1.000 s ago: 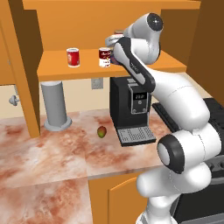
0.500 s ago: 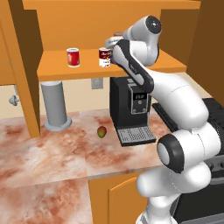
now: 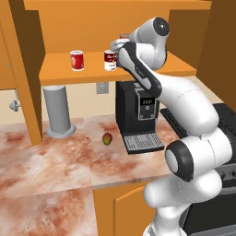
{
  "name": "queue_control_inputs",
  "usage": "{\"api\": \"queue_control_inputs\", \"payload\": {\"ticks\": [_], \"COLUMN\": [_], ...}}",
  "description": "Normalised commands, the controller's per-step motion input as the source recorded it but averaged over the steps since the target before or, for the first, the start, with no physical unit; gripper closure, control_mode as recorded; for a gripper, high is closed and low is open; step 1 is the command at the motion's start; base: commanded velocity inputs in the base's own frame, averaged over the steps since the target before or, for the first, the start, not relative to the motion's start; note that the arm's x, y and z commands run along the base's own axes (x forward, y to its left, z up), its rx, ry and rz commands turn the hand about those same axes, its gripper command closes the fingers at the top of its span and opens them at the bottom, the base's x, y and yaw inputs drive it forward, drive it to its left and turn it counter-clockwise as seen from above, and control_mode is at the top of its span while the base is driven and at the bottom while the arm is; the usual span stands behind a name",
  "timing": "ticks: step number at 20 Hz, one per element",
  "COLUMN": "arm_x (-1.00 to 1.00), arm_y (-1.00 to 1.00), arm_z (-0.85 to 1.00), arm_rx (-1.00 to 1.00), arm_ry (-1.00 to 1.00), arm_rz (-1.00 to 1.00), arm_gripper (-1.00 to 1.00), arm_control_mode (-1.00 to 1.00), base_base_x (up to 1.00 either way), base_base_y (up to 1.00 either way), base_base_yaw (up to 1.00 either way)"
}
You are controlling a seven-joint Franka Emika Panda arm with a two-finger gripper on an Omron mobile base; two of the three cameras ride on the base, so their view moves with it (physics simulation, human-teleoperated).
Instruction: Stack two cans on top of the other two cans in the cabinet.
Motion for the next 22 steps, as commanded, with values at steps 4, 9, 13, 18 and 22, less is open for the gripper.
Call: {"api": "queue_control_inputs", "payload": {"ticks": [4,9,13,18,22], "arm_x": [0.15,0.09,0.06,0.04,0.09], "arm_y": [0.01,0.0,0.01,0.01,0.02], "arm_z": [0.02,-0.02,-0.09,-0.14,-0.18], "arm_rx": [0.0,0.0,0.0,0.0,0.0], "arm_ry": [0.0,0.0,0.0,0.0,0.0], "arm_rz": [0.0,0.0,0.0,0.0,0.0], "arm_gripper": [1.0,1.0,1.0,1.0,1.0], "arm_control_mode": [-1.0,-1.0,-1.0,-1.0,-1.0], "base_base_x": [0.0,0.0,0.0,0.0,0.0], "base_base_y": [0.0,0.0,0.0,0.0,0.0], "base_base_yaw": [0.0,0.0,0.0,0.0,0.0]}}
